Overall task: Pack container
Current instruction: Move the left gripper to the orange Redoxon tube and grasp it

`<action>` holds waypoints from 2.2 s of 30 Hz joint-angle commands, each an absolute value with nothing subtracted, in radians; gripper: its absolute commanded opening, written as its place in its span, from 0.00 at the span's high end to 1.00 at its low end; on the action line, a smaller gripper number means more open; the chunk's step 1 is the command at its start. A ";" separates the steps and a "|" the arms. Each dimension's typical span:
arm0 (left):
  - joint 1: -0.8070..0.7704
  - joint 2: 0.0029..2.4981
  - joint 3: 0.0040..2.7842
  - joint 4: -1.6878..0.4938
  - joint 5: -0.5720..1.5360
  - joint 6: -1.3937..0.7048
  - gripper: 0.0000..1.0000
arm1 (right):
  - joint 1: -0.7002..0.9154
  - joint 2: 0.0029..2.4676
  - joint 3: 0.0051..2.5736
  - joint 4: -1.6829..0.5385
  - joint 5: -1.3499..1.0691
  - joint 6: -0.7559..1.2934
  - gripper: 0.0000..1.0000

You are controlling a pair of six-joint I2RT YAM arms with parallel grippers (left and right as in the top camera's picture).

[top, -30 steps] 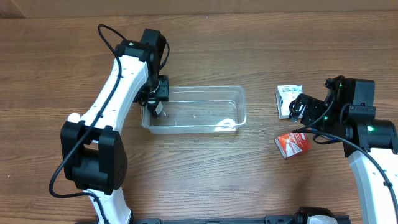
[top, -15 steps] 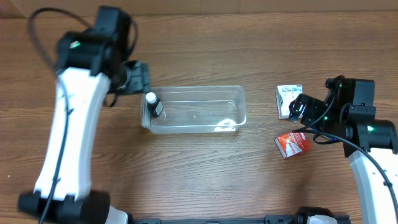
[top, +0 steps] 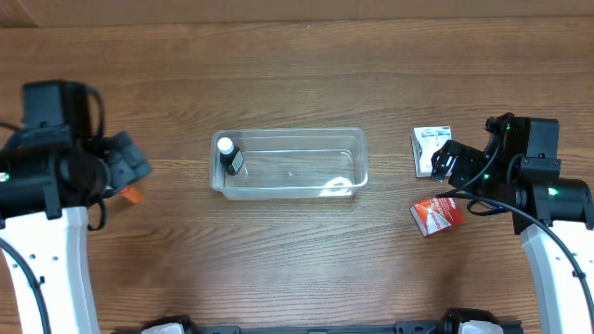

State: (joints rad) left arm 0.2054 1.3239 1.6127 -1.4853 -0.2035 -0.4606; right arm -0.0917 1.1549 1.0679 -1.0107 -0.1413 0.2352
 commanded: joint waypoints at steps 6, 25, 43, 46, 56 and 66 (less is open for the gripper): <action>0.373 1.549 1.505 -1.322 -0.081 -0.350 0.00 | -0.098 1.151 1.100 -1.028 -0.133 0.237 0.00; 0.373 1.876 1.505 -1.248 -0.054 -0.347 0.07 | -0.098 1.151 1.100 -1.028 -0.132 0.237 0.00; 0.372 1.876 1.505 -1.253 -0.055 -0.347 0.65 | -0.098 1.151 1.100 -1.035 -0.132 0.237 0.00; 0.368 1.876 1.506 -1.253 -0.055 -0.344 0.72 | -0.098 1.151 1.100 -1.035 -0.132 0.237 0.00; 0.326 1.866 1.554 -1.276 -0.059 -0.337 0.96 | -0.098 1.151 1.100 -1.034 -0.132 0.237 0.00; 0.112 1.643 1.694 -1.340 -0.059 -0.331 0.96 | -0.098 1.151 1.100 -1.034 -0.132 0.237 0.00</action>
